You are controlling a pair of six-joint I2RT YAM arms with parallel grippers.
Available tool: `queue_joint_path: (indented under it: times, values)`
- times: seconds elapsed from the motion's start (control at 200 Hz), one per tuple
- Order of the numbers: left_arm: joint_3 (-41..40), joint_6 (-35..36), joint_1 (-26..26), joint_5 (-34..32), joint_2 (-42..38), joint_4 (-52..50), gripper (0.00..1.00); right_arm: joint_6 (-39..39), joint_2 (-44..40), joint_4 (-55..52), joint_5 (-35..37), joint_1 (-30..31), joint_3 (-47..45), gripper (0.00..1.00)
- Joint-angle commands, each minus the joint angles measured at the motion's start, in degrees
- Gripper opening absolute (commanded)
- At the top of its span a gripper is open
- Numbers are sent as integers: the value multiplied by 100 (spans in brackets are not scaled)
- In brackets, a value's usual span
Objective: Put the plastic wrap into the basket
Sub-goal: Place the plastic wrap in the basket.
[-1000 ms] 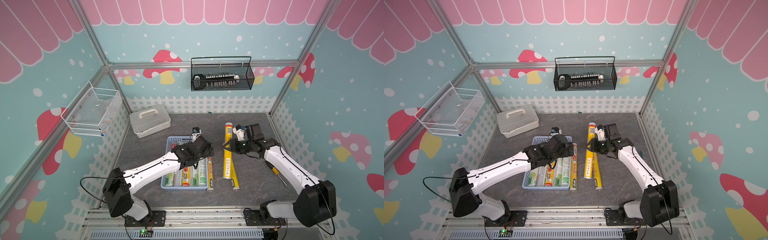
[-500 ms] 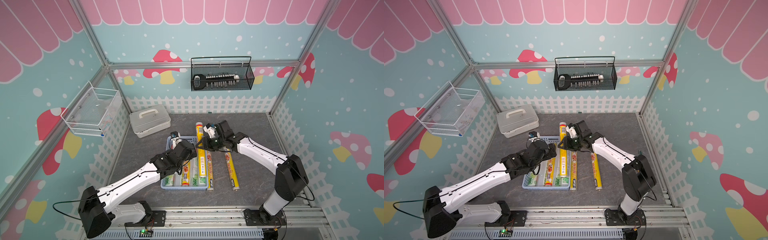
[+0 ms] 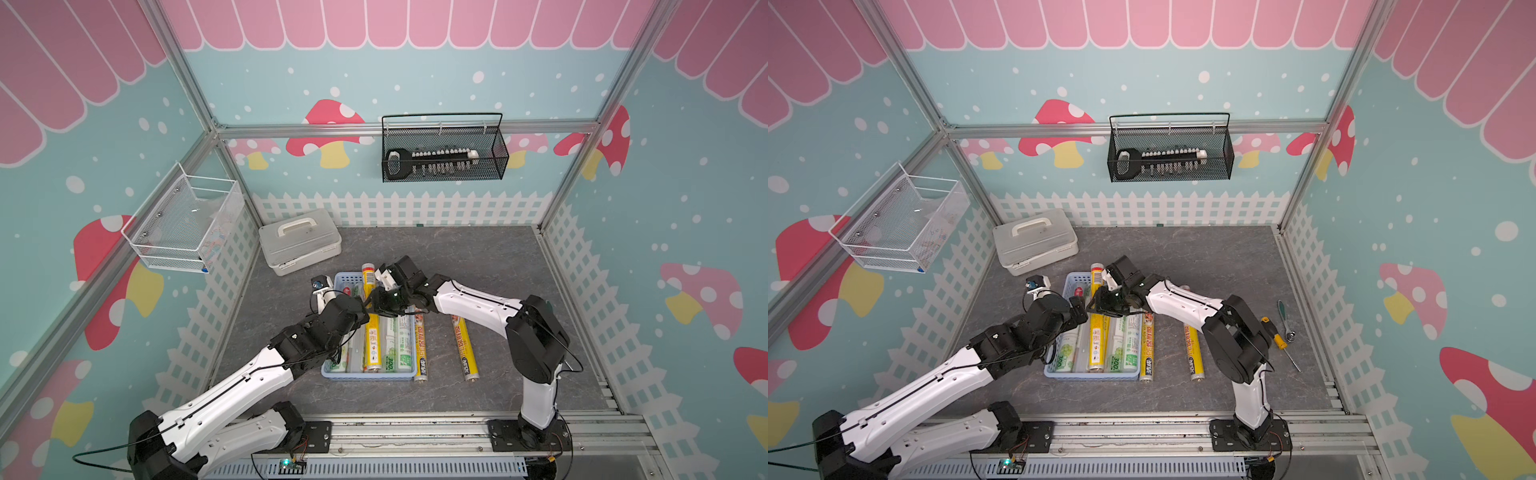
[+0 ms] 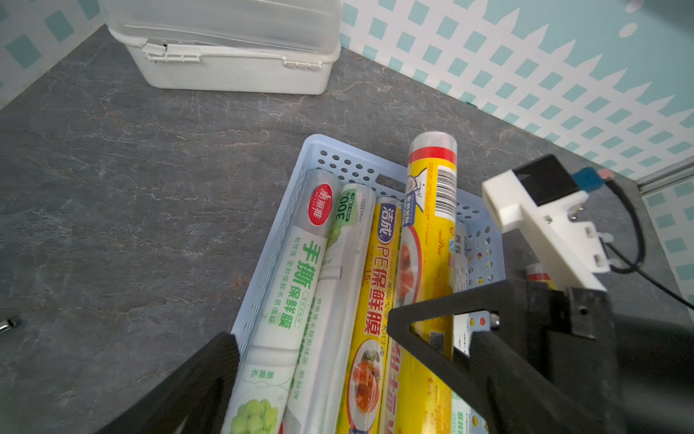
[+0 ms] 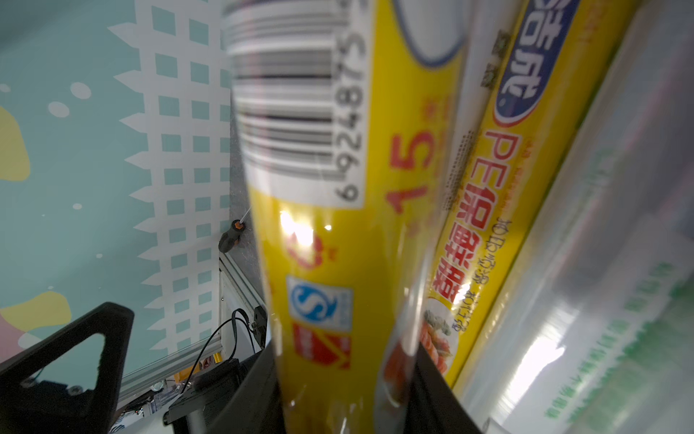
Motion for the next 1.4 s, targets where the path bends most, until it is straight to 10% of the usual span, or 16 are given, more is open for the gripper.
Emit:
queue_joint_path:
  times: [0.0, 1.396]
  values:
    - [-65, -139, 83, -87, -140, -158, 99, 218, 334, 43, -60, 148, 336, 21]
    - [-154, -649, 127, -377, -554, -724, 99, 621, 1324, -836, 418, 395, 1413, 51]
